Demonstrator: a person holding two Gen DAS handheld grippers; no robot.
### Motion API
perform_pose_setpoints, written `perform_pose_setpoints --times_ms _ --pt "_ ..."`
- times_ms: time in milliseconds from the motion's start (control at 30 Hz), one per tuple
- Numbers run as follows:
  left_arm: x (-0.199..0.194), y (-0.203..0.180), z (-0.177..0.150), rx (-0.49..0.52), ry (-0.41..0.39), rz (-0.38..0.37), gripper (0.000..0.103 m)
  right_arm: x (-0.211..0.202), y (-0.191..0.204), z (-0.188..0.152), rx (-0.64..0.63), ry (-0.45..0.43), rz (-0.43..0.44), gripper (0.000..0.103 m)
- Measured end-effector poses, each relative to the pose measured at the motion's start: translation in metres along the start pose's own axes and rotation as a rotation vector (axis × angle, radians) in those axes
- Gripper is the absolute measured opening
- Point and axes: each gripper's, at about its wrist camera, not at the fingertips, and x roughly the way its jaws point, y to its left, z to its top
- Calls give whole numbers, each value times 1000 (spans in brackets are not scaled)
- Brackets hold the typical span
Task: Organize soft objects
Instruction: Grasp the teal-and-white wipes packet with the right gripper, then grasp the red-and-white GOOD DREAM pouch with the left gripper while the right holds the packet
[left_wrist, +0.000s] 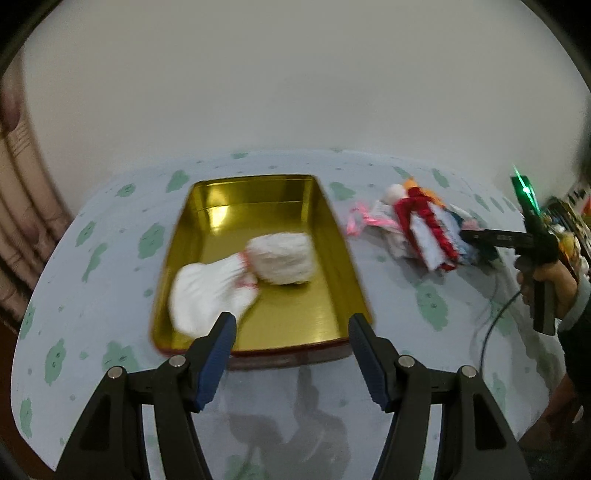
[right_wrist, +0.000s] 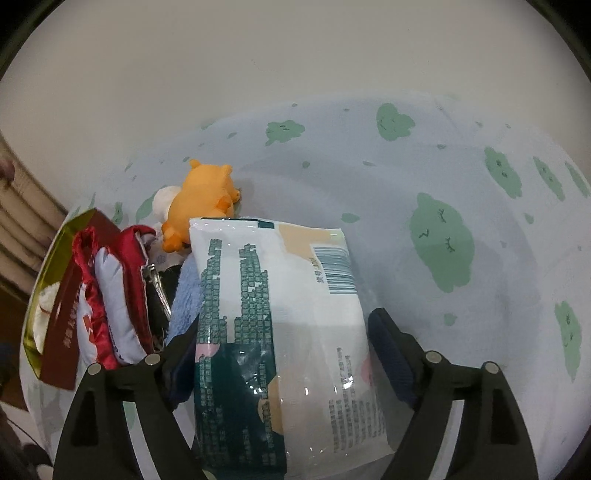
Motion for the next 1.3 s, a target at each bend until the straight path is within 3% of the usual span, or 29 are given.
perform_pose_setpoints --times_ms 200,433,700,900,1300 --pt "14 -46 16 74 11 -43 65 -9 8 -9 -64 -30 9 61" --pt "34 -94 31 125 38 -113 65 -33 1 -21 -64 -79 -5 60" --pt "70 -126 58 35 110 -238 65 -59 -23 -44 -43 -90 -90 60" --pt "97 -138 78 -32 110 -214 65 -52 -30 -54 -16 -50 -75 60" --pt "134 -175 95 51 103 -80 65 -44 -13 -59 -123 -62 -126 64"
